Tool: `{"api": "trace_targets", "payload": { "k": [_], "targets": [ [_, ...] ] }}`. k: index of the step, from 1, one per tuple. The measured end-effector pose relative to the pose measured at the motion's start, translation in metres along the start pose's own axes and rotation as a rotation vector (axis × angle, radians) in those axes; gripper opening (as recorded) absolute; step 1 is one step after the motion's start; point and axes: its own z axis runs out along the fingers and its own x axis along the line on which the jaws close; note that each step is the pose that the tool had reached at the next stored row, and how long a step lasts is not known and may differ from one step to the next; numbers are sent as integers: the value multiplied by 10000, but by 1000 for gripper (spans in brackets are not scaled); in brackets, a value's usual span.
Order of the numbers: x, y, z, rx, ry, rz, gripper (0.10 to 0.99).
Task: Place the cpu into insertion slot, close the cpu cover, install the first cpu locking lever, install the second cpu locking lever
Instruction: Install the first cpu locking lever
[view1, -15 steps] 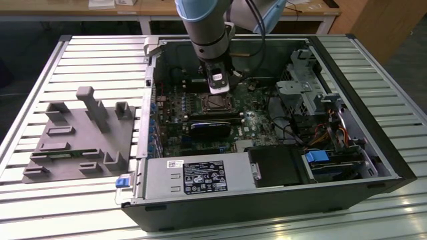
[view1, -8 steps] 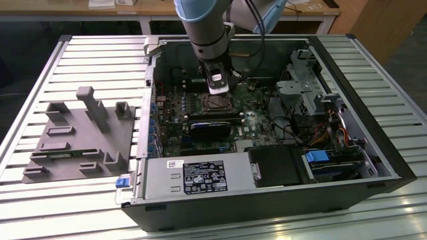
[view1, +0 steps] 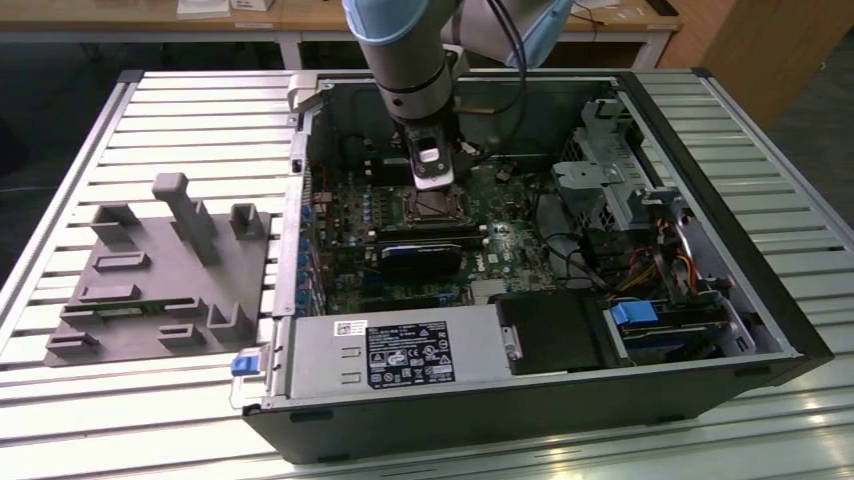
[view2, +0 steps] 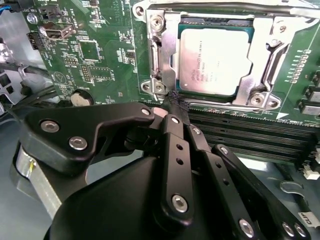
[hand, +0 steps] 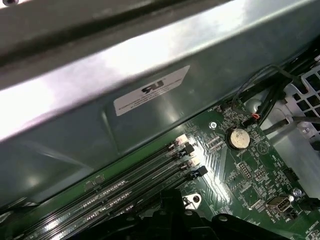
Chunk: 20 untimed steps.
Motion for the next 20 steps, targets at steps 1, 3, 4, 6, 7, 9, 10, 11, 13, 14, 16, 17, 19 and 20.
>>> {"api": "trace_targets", "payload": {
  "k": [1, 3, 4, 6, 7, 9, 10, 11, 13, 14, 16, 17, 19, 20],
  "targets": [
    [5, -3, -1, -1, 0, -2, 102],
    [16, -9, -5, -1, 0, -6, 102],
    [21, -13, -6, -3, -1, -8, 102],
    [32, -19, -9, -6, -2, -12, 102],
    [38, -22, -11, -7, -3, -14, 102],
    [49, -29, -14, -10, -5, -19, 102],
    [54, -33, -16, -11, -5, -21, 102],
    [59, -36, -18, -12, -6, -23, 102],
    [67, -42, -21, -14, -6, -27, 102],
    [68, -43, -22, -14, -6, -28, 102],
    [69, -43, -22, -16, -5, -30, 102],
    [69, -44, -22, -16, -5, -30, 102],
    [69, -44, -22, -16, -5, -29, 102],
    [69, -45, -21, -16, -4, -30, 102]
  ]
}}
